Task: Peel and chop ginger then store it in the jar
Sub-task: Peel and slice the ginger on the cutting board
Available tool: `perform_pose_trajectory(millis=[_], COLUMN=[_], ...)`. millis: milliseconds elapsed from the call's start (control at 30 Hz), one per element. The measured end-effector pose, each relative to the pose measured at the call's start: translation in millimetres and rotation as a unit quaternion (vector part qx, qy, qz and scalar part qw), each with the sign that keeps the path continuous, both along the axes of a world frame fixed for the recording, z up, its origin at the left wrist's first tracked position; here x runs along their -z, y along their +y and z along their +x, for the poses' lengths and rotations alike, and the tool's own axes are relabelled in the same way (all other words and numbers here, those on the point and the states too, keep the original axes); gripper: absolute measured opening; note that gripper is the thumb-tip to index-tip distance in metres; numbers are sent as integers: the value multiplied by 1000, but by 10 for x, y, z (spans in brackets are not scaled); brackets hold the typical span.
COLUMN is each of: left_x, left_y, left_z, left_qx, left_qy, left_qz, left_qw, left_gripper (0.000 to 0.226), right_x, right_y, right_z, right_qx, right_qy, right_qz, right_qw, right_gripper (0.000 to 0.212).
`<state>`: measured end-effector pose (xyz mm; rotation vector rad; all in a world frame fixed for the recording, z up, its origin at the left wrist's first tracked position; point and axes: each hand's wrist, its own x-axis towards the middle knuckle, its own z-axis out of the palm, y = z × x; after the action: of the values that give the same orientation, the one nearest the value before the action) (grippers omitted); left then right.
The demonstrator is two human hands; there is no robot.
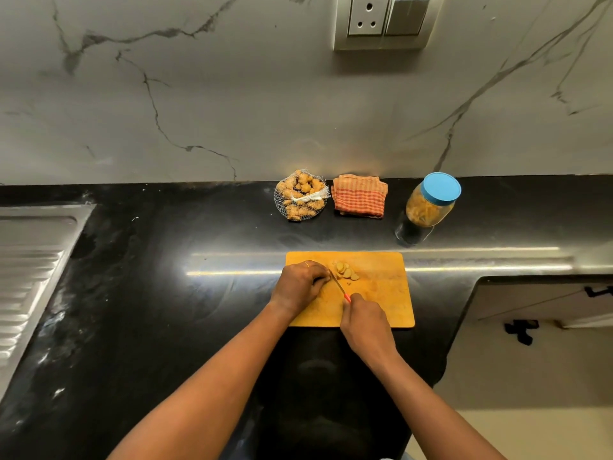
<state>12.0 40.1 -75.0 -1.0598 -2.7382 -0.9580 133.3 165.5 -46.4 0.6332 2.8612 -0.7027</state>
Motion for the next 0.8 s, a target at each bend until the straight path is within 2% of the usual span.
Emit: perform_pose_trajectory(millis=[200, 400, 467, 533, 633, 700, 800], left_x=[-26, -49, -43, -41, -34, -37, -39], left_y=[-16, -11, -9, -14, -20, -19, -14], left_z=[16, 5, 6, 8, 2, -1, 1], left_qx=[3, 1, -2, -6, -5, -3, -2], left_qy=[-2, -10, -12, -12, -13, -18, -20], left_qz=[-6, -11, -4, 0, 1, -3, 2], left_qw=[1000, 1000, 1000, 1000, 1000, 1000, 1000], left_gripper=[13, 13, 13, 13, 14, 14, 14], right_x=[24, -4, -21, -85, -186, -209, -186], right_y=[-20, -40, -47, -23, 79, 139, 163], right_z=[-148, -205, -150, -116, -109, -103, -67], right_qx=[23, 101, 164, 229, 261, 260, 257], right_qy=[13, -19, -44, -72, -118, -130, -108], right_qz=[-45, -197, -312, -433, -536, -569, -571], right_qw=[999, 975, 935, 869, 794, 770, 772], right_gripper=[28, 32, 36, 35, 31, 31, 31])
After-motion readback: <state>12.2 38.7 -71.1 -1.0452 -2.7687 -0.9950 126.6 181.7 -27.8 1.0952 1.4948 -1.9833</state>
